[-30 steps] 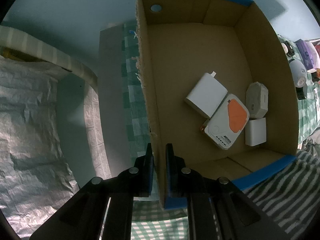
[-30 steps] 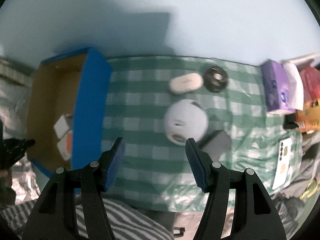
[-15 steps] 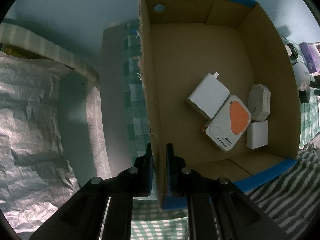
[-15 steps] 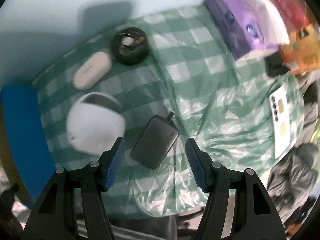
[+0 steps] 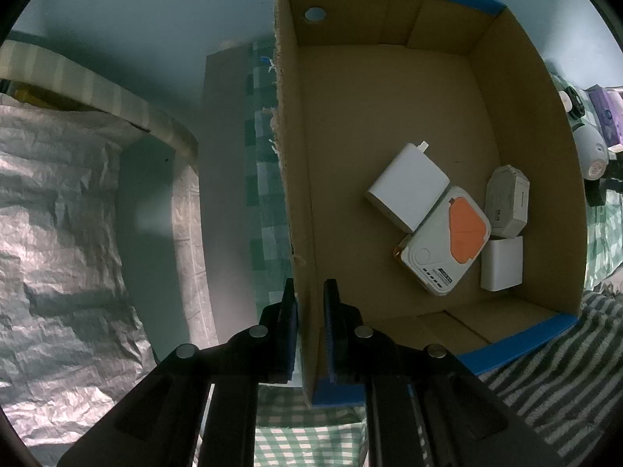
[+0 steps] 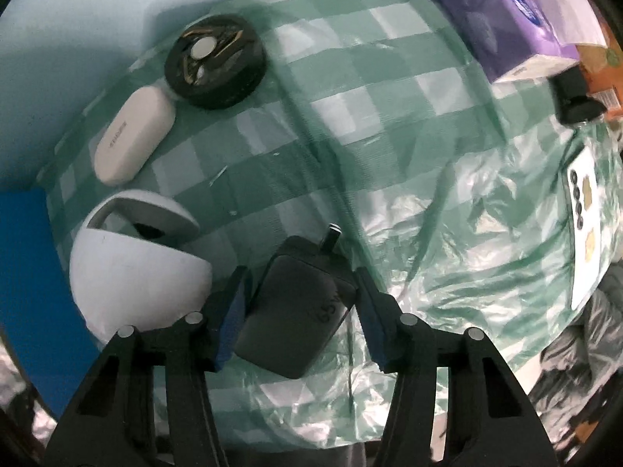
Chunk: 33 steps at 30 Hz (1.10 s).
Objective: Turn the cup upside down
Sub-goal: 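Grasp the black rectangular charger with the right gripper and lift it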
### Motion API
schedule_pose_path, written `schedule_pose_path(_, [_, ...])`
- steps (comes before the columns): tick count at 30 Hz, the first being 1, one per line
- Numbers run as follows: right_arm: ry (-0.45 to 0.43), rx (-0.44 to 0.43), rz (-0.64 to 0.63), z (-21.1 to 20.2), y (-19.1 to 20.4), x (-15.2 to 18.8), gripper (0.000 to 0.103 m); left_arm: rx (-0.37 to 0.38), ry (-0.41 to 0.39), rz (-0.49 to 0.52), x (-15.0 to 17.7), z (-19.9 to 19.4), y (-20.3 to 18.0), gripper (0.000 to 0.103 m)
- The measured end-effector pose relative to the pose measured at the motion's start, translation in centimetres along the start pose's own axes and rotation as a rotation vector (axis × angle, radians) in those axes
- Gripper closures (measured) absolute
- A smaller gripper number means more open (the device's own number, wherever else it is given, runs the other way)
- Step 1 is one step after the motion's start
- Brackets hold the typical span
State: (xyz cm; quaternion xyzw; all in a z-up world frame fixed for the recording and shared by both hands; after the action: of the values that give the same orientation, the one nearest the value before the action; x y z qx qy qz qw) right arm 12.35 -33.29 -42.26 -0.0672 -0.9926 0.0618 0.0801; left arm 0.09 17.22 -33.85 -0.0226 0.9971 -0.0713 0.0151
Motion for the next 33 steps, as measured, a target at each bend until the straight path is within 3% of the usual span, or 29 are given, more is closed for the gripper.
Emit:
schedule_pose_path(8, [-0.027, 0.077, -0.319, -0.2, 1.9, 1.9, 0.055, -0.001, -0.002, 0.001, 0.1, 0.1, 0.0, 0.09])
schedule_pose_path(13, [-0.017, 0.049, -0.274, 0.7, 1.9, 1.9, 0.055, -0.001, -0.003, 0.001, 0.1, 0.0, 0.1, 0.09])
schedule_pose_path(18, [-0.033, 0.08, -0.267, 1.3, 2.0, 1.9, 0.054, 0.0, -0.004, -0.001, 0.1, 0.0, 0.0, 0.09])
schedule_pose_path(21, [-0.05, 0.097, -0.264, 1.3, 1.9, 2.0, 0.059, 0.003, -0.003, 0.0, 0.0, -0.1, 0.1, 0.09])
schedule_pose_path(33, [-0.087, 0.065, -0.263, -0.9, 2.2, 5.9, 0.063, 0.0, 0.004, 0.013, 0.0, 0.0, -0.2, 0.09])
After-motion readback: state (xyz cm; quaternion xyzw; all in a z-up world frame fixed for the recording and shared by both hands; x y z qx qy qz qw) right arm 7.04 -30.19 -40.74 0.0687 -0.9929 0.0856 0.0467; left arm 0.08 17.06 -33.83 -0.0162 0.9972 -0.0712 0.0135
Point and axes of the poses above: each gripper's, at about its wrist camera, not at the fingertips, and z roughly the way its jaws point, y to its left, x to its underside, the point moved 10 cm from there along z, roughly the way its jaws point, and after that the axes turned 13 degrees about x, right-handed, at the moved point
